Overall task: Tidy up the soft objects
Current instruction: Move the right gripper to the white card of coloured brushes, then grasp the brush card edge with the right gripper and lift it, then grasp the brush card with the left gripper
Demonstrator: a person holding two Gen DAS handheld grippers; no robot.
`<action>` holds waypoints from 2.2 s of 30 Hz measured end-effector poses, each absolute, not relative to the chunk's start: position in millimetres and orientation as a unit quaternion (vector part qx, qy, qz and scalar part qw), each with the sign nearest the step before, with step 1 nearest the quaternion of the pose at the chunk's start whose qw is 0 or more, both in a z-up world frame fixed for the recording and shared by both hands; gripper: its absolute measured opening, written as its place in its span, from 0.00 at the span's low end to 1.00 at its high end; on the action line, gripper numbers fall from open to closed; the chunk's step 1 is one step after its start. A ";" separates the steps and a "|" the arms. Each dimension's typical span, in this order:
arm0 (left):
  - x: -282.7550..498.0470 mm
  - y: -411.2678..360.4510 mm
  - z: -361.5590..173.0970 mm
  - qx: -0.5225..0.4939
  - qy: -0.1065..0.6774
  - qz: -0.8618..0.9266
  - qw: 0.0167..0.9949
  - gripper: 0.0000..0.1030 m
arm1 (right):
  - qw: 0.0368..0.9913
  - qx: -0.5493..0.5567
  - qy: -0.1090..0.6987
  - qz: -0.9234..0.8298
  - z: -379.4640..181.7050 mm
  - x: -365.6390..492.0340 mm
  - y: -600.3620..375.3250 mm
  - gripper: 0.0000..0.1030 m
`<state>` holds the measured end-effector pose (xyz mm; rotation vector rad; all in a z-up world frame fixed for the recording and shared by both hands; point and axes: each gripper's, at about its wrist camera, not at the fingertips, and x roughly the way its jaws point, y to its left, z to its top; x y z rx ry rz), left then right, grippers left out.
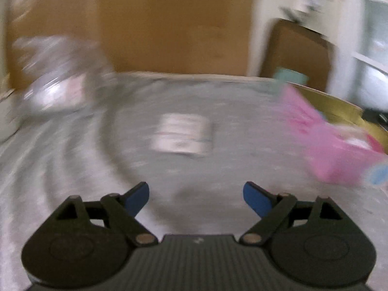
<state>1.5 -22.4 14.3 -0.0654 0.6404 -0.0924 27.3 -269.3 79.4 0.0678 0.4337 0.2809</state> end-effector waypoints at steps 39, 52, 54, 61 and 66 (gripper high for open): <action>-9.4 58.0 10.8 -0.123 0.251 0.055 0.958 0.90 | 0.911 0.210 0.321 0.154 18.7 80.7 -185.8 0.03; -10.1 53.6 10.5 -0.119 0.255 0.015 0.959 0.91 | 0.862 0.284 0.366 0.205 -3.1 -31.8 -273.7 0.09; -10.6 45.6 11.0 -0.106 0.262 0.001 0.959 0.91 | 0.892 0.240 0.348 0.161 0.2 -59.3 -287.0 0.10; -29.9 -32.0 17.8 -0.094 0.304 -0.145 0.937 0.90 | 0.958 0.075 0.252 0.114 17.1 -98.3 -267.7 0.71; -36.3 -92.6 20.4 -0.066 0.351 -0.237 0.904 0.91 | 0.957 -0.001 0.241 0.162 13.3 -81.5 -230.1 0.72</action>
